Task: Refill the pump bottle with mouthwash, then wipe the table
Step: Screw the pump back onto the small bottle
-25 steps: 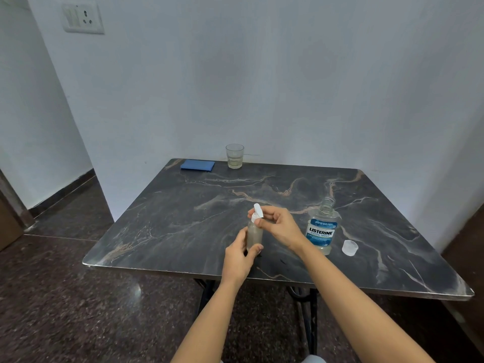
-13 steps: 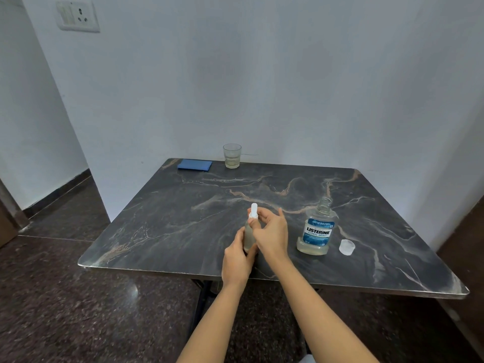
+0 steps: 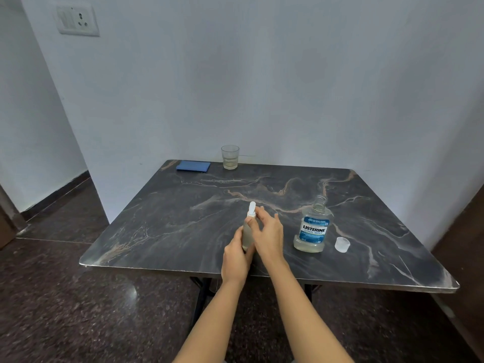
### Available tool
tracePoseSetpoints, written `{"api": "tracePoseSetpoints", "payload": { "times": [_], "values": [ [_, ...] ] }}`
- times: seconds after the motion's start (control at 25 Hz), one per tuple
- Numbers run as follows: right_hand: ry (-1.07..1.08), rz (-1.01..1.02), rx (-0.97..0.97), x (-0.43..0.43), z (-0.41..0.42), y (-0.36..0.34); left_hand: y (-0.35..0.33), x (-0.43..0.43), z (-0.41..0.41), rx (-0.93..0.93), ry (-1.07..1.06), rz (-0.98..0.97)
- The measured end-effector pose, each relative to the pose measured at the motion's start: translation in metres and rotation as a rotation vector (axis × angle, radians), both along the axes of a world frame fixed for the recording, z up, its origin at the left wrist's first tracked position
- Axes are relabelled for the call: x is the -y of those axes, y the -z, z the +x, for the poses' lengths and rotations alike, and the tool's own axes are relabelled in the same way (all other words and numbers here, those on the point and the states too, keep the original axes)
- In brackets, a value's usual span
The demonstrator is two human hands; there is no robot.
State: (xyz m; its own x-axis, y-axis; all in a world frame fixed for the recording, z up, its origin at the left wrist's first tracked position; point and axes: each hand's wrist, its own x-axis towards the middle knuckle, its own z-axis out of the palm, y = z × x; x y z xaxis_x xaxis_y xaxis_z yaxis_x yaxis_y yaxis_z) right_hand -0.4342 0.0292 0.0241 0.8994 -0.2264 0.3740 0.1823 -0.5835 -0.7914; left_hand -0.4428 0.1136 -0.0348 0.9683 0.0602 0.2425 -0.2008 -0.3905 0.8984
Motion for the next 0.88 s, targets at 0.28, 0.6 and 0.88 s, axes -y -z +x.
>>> {"api": "tracePoseSetpoints", "payload": {
  "times": [0.28, 0.6, 0.88],
  "values": [
    [-0.12, -0.2, 0.056, 0.063, -0.054, 0.022, 0.004, -0.011, 0.003, -0.044, 0.13, 0.028],
    [0.48, 0.015, -0.089, 0.19, -0.066, 0.041, -0.001, 0.019, -0.04, 0.231, -0.185, 0.042],
    [0.388, -0.115, -0.326, 0.212, -0.028, 0.047, -0.009, 0.076, -0.037, 0.071, 0.15, -0.036]
  ]
}}
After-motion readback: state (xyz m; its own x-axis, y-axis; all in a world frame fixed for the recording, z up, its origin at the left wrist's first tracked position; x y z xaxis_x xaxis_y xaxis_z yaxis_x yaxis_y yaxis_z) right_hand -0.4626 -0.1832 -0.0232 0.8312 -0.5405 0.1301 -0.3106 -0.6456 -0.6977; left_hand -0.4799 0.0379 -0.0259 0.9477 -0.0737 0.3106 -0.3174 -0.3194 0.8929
